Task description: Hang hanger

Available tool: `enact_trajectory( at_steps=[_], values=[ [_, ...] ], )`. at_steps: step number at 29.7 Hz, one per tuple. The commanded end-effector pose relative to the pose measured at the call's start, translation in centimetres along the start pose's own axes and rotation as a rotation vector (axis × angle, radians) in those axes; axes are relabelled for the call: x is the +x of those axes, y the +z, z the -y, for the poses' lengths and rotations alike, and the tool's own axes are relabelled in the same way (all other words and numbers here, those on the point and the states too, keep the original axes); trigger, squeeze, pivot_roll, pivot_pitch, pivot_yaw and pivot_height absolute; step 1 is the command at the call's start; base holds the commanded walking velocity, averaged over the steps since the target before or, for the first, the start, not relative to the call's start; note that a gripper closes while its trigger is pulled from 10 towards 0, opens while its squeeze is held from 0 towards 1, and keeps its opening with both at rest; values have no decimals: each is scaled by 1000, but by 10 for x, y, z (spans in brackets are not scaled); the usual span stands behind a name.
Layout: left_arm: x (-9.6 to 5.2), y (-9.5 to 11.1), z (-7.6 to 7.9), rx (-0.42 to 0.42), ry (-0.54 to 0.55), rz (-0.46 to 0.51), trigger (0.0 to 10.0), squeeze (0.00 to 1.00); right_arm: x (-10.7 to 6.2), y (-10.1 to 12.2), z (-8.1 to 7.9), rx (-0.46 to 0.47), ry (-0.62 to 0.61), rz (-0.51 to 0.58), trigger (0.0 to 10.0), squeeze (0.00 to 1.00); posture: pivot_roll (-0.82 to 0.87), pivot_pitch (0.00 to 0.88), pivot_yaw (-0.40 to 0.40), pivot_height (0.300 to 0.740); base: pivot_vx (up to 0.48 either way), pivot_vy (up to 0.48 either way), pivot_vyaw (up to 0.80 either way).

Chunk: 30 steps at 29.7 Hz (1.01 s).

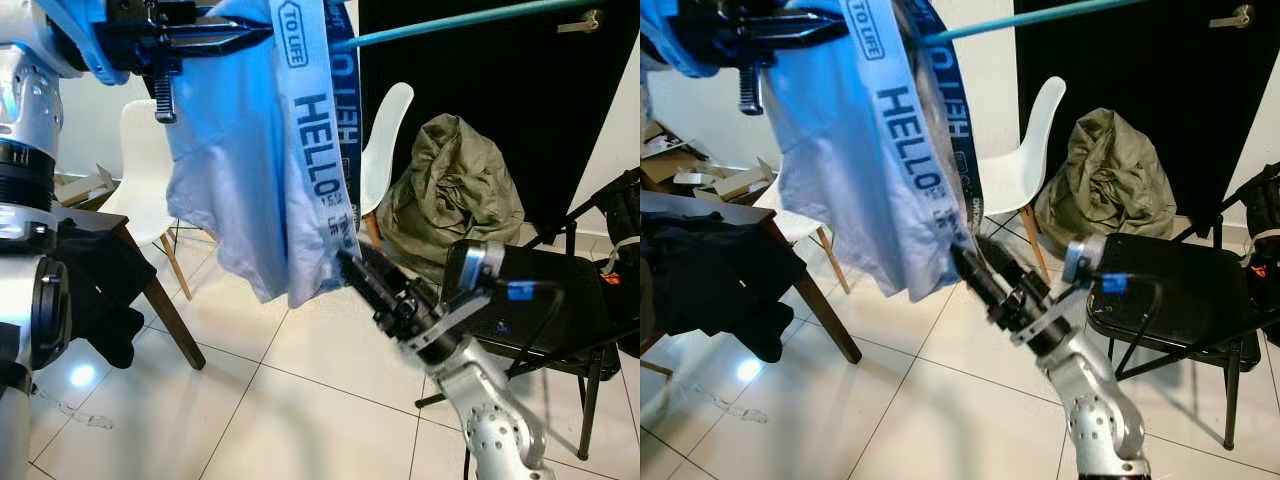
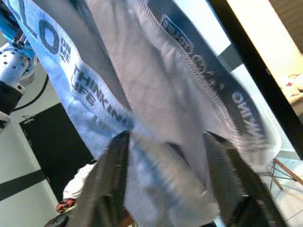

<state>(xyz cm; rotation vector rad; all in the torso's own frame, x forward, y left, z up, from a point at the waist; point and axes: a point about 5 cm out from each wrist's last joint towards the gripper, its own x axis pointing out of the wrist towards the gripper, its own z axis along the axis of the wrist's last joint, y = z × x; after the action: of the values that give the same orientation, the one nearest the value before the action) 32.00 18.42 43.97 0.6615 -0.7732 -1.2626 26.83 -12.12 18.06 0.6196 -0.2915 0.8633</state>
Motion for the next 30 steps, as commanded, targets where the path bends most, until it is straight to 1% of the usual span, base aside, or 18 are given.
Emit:
enact_trajectory(
  at_steps=[1, 9, 14, 18, 25, 27, 30],
  values=[
    [-3, 3, -2, 9, 26, 16, 0, 0, 0, -2, 2, 2, -14, -5, 0, 0, -39, 1, 131, 740, 0, 0, 0],
    [-2, 0, -1, 1, 34, 9, 0, 0, 0, 1, 1, -17, -4, -6, 0, 0, -39, 1, 128, 740, 0, 0, 0],
    [-2, 1, -1, 1, 38, 13, 0, 0, 0, -1, -2, -32, 16, -31, 0, 0, -38, 2, 129, 740, 0, 0, 0],
    [-2, 3, -2, 6, 42, 19, 0, 0, -2, 0, 2, -68, -10, -55, 0, 0, -38, 3, 130, 740, 0, 0, 0],
    [-2, 4, -2, 9, 45, 22, 0, 0, -3, 2, 3, -77, -8, -57, 0, 0, -38, 2, 129, 740, 0, 0, 0],
    [-4, 5, -4, 15, 67, 27, 0, 0, -5, 1, -1, -86, 29, -88, 0, 0, -40, 3, 129, 740, 0, 0, 0],
    [-4, 5, -5, 19, 80, 28, 0, 0, -6, 2, -2, -85, 36, -88, 0, 0, -42, 3, 131, 740, 0, 0, 0]
  ],
)
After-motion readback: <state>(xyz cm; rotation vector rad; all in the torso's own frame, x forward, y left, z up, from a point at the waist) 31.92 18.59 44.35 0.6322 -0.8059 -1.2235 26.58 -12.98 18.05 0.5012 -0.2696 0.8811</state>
